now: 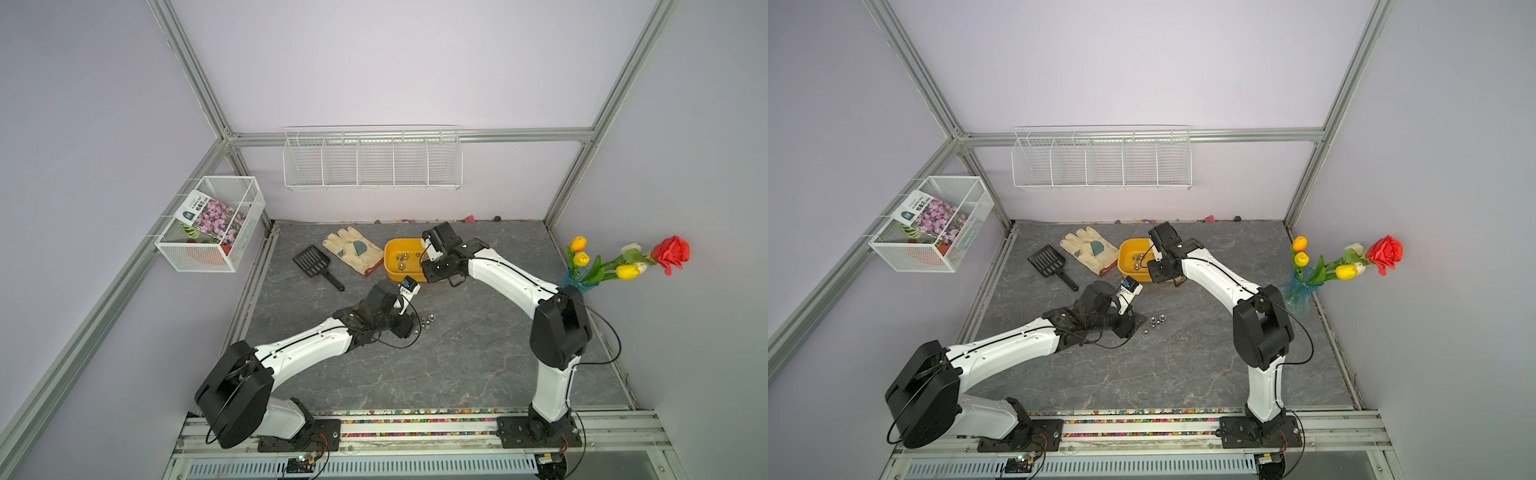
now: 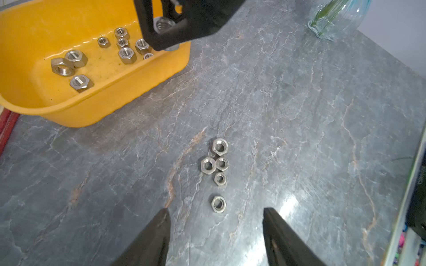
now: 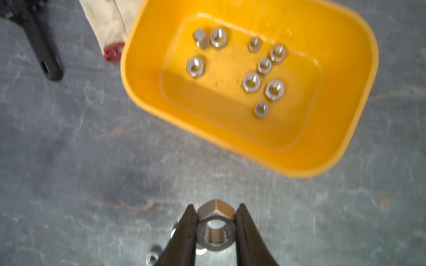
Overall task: Put the nuts on the desktop into the storage box
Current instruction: Pick up the nut from the center of the board, then place the nut in the storage box.
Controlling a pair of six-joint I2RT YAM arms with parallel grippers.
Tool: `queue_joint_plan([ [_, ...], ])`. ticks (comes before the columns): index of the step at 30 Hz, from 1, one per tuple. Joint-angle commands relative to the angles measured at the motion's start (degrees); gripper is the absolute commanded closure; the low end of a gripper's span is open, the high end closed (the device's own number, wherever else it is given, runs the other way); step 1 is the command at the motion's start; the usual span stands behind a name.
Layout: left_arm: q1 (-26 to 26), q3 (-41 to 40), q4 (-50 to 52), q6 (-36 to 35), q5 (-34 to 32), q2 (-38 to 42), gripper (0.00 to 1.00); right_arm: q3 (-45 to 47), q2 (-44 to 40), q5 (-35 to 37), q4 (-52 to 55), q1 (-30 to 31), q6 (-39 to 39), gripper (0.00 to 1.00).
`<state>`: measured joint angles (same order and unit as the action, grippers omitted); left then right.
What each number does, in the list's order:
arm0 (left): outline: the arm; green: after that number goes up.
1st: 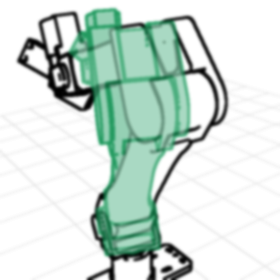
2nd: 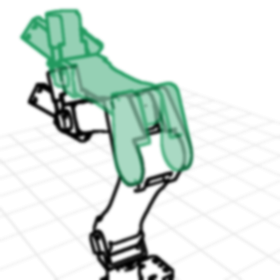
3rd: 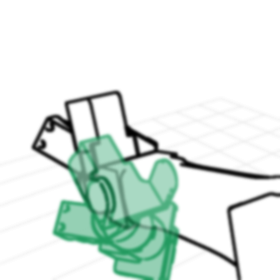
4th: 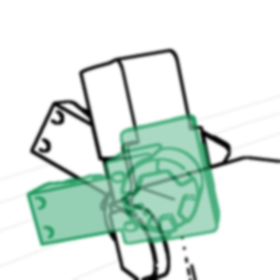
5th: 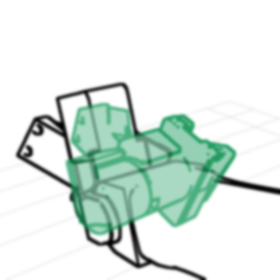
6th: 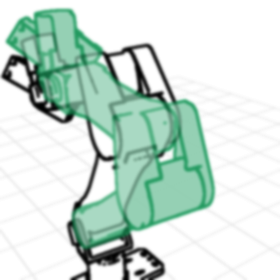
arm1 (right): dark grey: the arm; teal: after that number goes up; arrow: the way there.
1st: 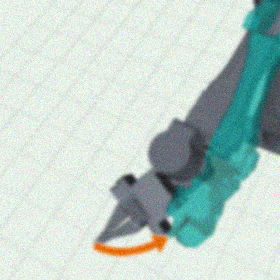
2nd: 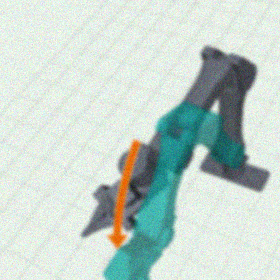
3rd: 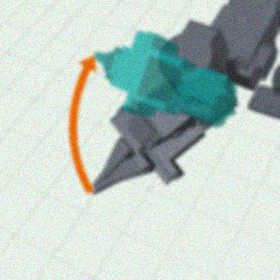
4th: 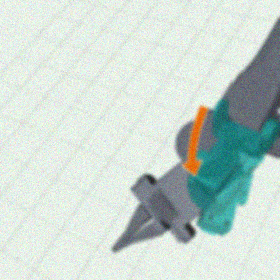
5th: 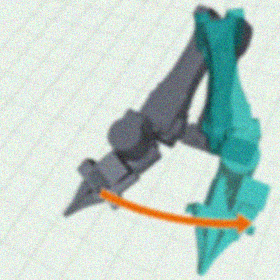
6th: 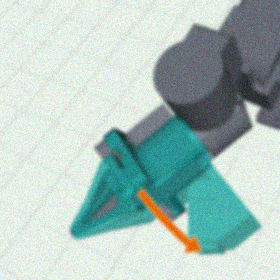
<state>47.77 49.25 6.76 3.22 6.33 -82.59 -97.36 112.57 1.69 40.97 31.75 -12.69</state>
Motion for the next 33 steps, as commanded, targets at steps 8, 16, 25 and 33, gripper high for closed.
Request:
queue_joint_plan([
  [8, -3.4, 7.7, -2.3, -2.7, -1.2, -9.0, 0.34, -19.8, 15.5, -0.1, 6.8, -4.2, 1.7, 0.75],
  [16, -7.3, 10.4, -4.3, -4.2, -0.3, -12.7, 0.34, -29.5, 24.8, 0.1, 7.7, -7.0, 2.4, 0.75],
  [25, -8.2, 11.1, -6.0, -4.7, -0.4, -14.1, 0.34, -31.4, 28.5, -0.2, 7.0, -8.0, 2.8, 0.75],
  [33, -8.3, 10.7, -6.4, -4.6, 0.1, -14.3, 0.34, -31.7, 30.4, -0.3, 6.8, -8.1, 2.4, 0.73],
])
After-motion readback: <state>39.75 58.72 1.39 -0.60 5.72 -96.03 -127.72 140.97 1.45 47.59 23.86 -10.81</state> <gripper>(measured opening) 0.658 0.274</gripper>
